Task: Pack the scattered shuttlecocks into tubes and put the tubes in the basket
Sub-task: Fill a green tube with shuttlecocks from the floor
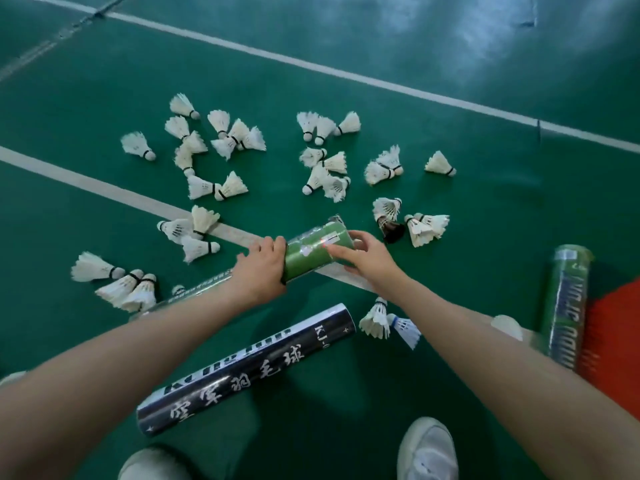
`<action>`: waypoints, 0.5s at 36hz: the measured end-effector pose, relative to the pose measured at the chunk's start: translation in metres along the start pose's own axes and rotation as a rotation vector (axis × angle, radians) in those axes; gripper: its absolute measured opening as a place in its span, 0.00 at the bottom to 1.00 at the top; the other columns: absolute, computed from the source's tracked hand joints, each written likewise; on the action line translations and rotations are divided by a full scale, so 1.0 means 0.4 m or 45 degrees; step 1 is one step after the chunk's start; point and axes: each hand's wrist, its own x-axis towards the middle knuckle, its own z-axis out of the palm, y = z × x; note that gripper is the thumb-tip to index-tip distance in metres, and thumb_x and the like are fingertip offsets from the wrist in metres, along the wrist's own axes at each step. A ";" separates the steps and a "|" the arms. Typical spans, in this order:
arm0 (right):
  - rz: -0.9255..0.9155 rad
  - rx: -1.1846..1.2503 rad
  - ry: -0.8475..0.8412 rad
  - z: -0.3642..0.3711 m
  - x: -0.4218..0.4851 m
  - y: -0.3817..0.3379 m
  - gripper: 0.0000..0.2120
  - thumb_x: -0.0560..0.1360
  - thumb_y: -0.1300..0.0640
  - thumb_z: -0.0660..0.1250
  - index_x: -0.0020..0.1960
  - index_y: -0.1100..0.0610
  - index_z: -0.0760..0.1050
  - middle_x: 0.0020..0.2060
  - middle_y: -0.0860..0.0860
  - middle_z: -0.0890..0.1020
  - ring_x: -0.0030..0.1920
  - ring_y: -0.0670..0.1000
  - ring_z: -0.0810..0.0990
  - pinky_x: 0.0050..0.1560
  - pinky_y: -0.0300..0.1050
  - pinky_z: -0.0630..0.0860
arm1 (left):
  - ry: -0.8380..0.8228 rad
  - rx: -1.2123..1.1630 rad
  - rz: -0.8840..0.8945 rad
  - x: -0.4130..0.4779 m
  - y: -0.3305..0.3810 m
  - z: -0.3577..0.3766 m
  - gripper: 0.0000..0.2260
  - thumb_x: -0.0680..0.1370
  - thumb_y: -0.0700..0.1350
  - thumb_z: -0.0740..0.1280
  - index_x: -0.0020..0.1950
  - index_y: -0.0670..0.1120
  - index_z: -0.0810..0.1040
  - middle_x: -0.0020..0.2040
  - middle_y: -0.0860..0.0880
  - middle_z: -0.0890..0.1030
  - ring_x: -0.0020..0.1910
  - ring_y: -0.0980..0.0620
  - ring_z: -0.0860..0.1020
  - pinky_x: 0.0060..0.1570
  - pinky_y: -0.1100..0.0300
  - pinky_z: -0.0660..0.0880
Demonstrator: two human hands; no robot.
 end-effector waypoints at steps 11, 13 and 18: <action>0.097 -1.270 -0.204 -0.137 0.037 0.232 0.23 0.74 0.56 0.67 0.69 0.48 0.69 0.70 0.51 0.64 0.66 0.54 0.68 0.65 0.51 0.71 | -0.183 0.113 -0.073 0.064 -0.007 0.168 0.38 0.72 0.50 0.71 0.74 0.44 0.53 0.66 0.41 0.65 0.64 0.40 0.66 0.59 0.43 0.68; -0.017 -1.313 -0.264 -0.139 0.022 0.236 0.25 0.72 0.57 0.67 0.68 0.48 0.69 0.72 0.51 0.62 0.72 0.53 0.61 0.71 0.53 0.62 | -0.171 0.019 -0.122 0.075 -0.008 0.174 0.38 0.71 0.49 0.72 0.74 0.45 0.54 0.65 0.41 0.66 0.63 0.39 0.66 0.60 0.42 0.68; -0.117 -1.440 -0.300 -0.137 0.004 0.274 0.21 0.73 0.59 0.68 0.66 0.54 0.71 0.71 0.53 0.63 0.72 0.54 0.58 0.70 0.50 0.62 | -0.198 -0.124 -0.164 0.066 0.000 0.194 0.41 0.70 0.50 0.74 0.76 0.47 0.53 0.67 0.41 0.65 0.65 0.39 0.65 0.62 0.41 0.66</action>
